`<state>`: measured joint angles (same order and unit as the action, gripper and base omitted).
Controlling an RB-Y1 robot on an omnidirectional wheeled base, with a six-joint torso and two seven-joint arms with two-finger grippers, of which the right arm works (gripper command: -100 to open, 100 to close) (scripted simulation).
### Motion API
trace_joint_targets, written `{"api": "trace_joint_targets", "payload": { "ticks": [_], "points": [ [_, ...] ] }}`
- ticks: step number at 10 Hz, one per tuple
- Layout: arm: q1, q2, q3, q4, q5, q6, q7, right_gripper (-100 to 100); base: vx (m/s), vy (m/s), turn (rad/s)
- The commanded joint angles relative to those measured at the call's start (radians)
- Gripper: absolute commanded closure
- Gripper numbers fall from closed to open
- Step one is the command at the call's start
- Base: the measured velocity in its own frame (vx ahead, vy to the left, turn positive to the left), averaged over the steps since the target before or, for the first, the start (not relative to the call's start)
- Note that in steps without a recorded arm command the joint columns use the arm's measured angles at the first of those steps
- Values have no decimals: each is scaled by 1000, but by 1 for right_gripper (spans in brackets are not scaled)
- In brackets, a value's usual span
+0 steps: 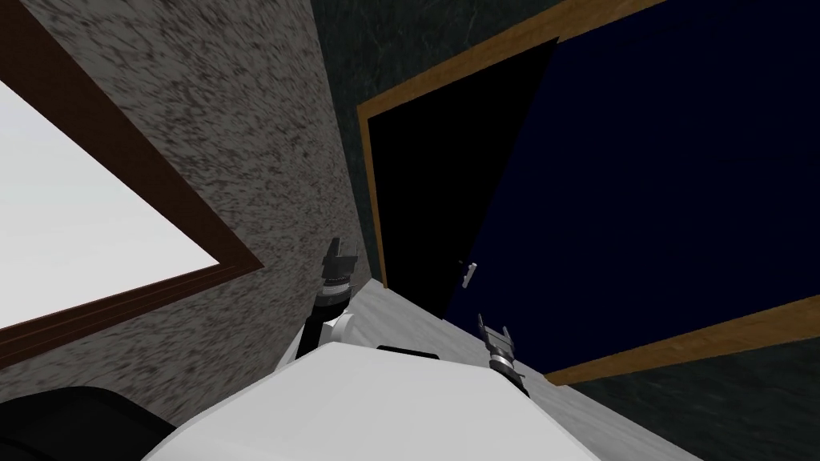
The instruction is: Pull the door open
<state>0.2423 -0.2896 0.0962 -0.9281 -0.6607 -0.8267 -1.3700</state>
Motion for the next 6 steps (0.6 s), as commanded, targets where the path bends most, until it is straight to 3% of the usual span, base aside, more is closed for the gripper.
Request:
{"api": "trace_joint_targets", "payload": {
  "ticks": [1,3,6],
  "points": [
    [21,-12,-16,10,-9,4,2,-100,-216,8,-124],
    [53,-30,-40,32,-21,3,1,-100,-186,-11,-147],
    [82,-49,-64,52,-33,2,0,-100,-103,1,-80]
  ]
}}
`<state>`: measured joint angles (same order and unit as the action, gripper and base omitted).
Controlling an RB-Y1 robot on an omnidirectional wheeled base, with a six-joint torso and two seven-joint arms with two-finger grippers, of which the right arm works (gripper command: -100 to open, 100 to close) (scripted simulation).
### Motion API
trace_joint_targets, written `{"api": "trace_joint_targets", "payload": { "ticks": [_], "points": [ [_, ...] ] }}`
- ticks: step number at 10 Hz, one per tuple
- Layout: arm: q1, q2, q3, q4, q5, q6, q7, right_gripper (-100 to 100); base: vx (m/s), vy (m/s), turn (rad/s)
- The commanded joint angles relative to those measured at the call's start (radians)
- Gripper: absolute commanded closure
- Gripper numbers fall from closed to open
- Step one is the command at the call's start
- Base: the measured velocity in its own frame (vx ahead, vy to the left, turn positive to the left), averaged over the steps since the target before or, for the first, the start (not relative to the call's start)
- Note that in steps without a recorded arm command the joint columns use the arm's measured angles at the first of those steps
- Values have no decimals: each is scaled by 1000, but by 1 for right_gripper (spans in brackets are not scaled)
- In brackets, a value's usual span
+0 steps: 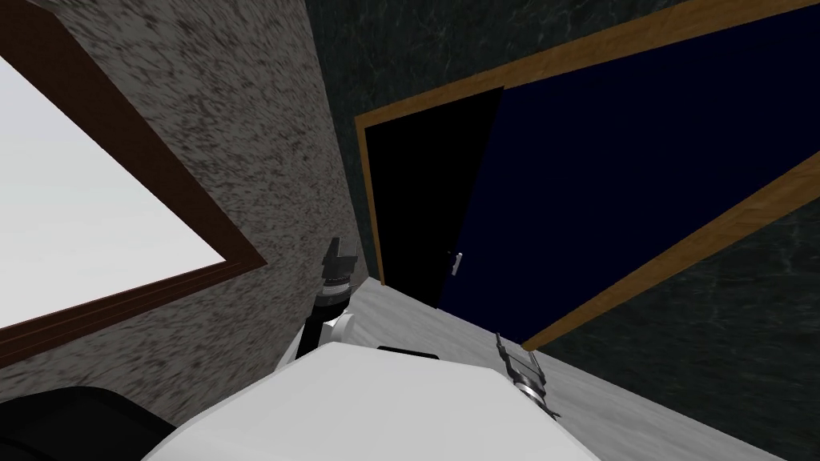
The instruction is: Pull the door open
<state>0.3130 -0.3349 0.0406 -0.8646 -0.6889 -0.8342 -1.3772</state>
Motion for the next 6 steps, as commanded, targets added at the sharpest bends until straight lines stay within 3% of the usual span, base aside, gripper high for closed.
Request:
{"api": "trace_joint_targets", "payload": {
  "ticks": [1,6],
  "points": [
    [30,-16,-25,3,-13,9,7,-100,-110,-3,-137],
    [64,-42,-59,31,-28,9,5,-100,-43,-1,-53]
  ]
}}
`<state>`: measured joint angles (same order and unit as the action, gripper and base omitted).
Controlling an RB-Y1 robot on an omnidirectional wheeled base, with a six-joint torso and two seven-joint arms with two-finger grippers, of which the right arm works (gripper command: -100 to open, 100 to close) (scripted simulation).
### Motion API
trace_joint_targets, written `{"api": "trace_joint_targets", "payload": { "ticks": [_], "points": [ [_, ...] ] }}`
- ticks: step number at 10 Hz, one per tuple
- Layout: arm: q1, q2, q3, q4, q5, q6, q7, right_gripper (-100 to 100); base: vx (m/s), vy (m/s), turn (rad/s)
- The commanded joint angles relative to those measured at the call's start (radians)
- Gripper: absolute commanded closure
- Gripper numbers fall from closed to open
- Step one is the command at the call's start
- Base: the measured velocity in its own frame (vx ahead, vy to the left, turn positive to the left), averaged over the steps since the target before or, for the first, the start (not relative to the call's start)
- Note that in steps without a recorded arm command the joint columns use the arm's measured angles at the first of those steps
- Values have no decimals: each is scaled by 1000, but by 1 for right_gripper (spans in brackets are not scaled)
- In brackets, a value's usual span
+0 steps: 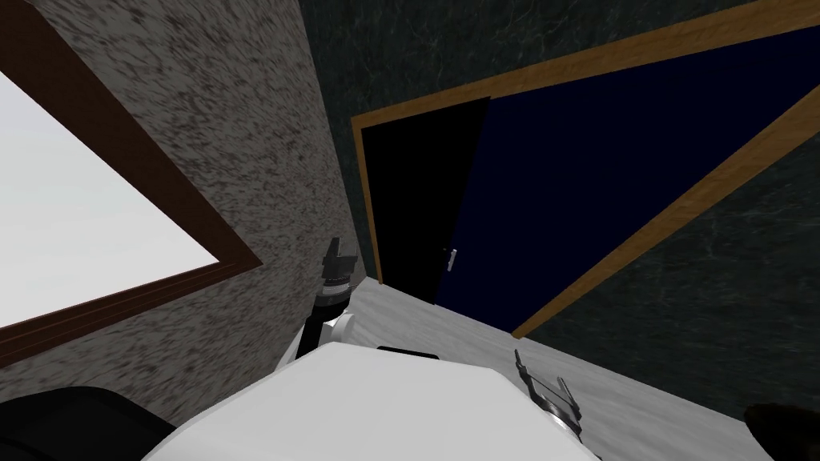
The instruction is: Pull the door open
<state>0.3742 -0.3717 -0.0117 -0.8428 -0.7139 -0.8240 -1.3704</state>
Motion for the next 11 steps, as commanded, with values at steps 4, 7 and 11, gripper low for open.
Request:
{"api": "trace_joint_targets", "payload": {
  "ticks": [4,7,11],
  "points": [
    [-2,-18,-26,24,-9,3,-5,-100,134,-22,5],
    [-32,-6,-12,12,-1,6,-7,-100,180,-17,92],
    [-85,18,17,-13,14,10,-8,-100,173,-33,103]
  ]
}}
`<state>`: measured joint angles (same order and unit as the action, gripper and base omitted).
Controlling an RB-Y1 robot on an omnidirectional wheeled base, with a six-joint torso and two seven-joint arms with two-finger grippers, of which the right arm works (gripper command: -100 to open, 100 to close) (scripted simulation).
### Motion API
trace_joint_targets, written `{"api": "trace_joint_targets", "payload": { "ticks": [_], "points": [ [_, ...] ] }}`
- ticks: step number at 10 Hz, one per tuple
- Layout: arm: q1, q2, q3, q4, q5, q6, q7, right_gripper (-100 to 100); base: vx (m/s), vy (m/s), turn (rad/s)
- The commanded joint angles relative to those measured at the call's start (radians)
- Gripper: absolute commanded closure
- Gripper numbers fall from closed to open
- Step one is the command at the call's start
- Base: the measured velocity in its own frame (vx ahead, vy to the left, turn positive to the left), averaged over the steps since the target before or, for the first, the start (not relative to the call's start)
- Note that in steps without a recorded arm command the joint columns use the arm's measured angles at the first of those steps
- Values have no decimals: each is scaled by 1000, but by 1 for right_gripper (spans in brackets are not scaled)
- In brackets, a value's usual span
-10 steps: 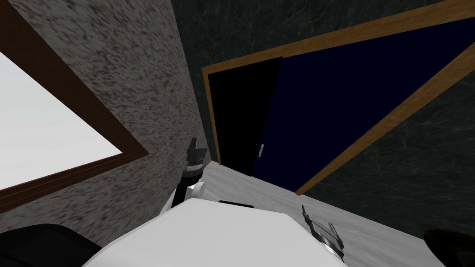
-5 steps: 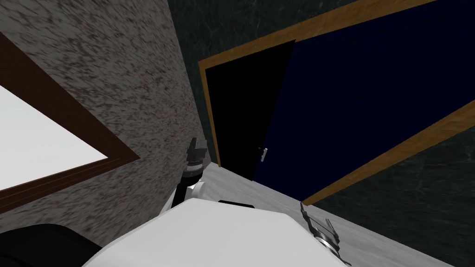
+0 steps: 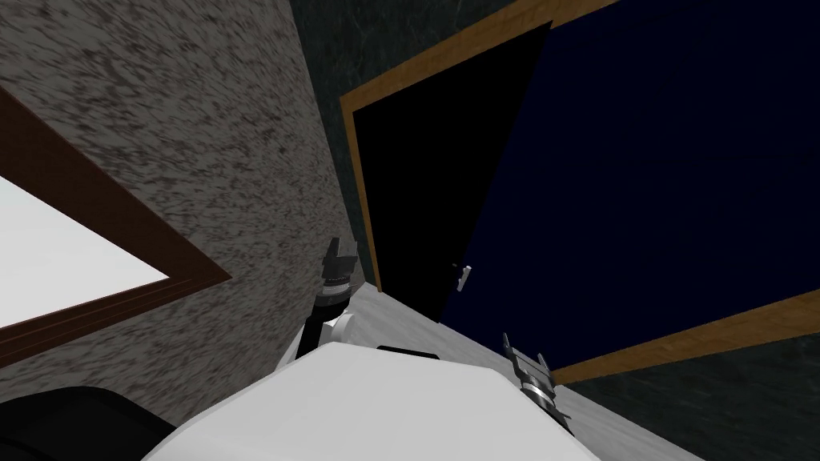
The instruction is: Pull the door open
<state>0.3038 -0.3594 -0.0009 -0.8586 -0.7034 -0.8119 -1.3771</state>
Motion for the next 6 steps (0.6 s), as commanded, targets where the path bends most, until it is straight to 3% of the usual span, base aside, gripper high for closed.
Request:
{"api": "trace_joint_targets", "payload": {
  "ticks": [1,6],
  "points": [
    [-28,12,14,-4,7,-1,-1,-100,190,-39,121],
    [-96,47,57,-40,28,4,-2,-100,181,-38,115]
  ]
}}
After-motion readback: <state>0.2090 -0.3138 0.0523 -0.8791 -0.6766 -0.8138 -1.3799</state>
